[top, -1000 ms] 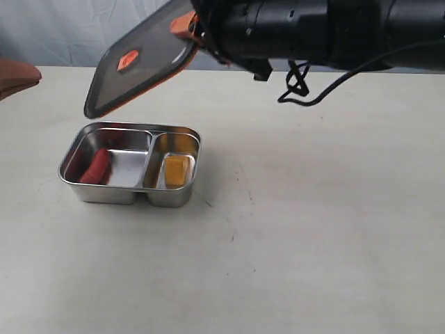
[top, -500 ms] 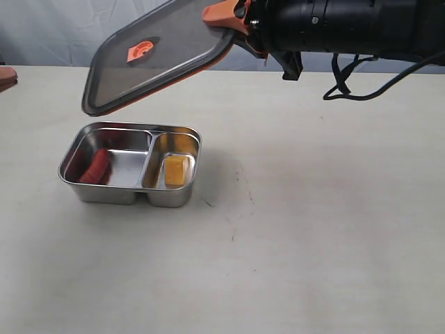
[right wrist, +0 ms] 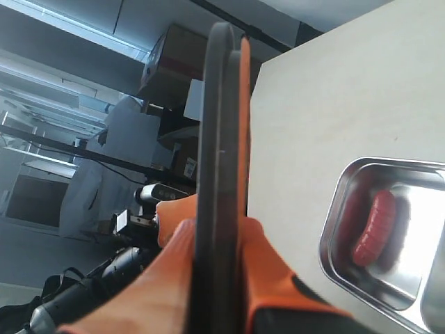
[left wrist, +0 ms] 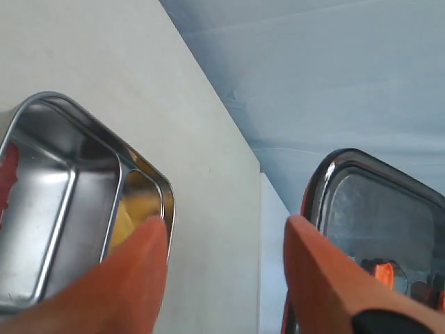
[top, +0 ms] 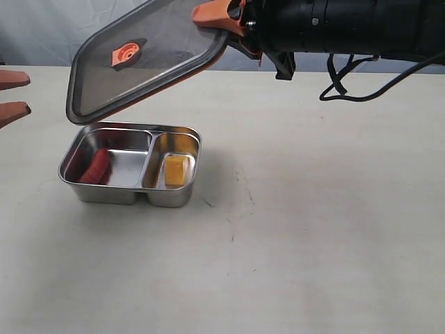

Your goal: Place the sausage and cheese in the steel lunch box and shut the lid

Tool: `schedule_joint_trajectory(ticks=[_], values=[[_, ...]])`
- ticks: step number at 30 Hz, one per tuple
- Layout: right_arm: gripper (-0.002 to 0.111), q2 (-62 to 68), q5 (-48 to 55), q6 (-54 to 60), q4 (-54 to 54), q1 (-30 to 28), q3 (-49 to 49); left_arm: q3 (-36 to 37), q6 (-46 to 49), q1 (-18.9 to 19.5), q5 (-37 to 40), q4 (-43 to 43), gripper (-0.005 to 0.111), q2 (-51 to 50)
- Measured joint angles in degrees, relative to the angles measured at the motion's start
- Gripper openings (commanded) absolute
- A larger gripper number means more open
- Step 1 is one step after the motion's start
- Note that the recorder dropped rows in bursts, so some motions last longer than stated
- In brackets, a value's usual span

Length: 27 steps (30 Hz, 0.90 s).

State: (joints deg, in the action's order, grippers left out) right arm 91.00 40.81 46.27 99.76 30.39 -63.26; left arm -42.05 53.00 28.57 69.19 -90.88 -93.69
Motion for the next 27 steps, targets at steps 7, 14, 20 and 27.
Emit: schedule_joint_trajectory(ticks=[7,14,20,27], values=[[-0.001,0.0,0.1,0.0,0.0,0.0,0.0,0.0,-1.1,-5.8,0.0,-3.3,0.050,2.8],[-0.001,0.0,1.9,0.0,0.0,0.0,0.0,0.0,-1.3,-7.9,0.2,-4.7,0.050,2.8],[-0.001,0.0,2.8,0.0,0.0,0.0,0.0,0.0,-1.3,-8.9,0.1,-6.0,0.050,2.8],[-0.001,0.0,3.9,0.0,0.0,0.0,0.0,0.0,0.3,-13.1,0.1,-7.9,0.050,2.8]])
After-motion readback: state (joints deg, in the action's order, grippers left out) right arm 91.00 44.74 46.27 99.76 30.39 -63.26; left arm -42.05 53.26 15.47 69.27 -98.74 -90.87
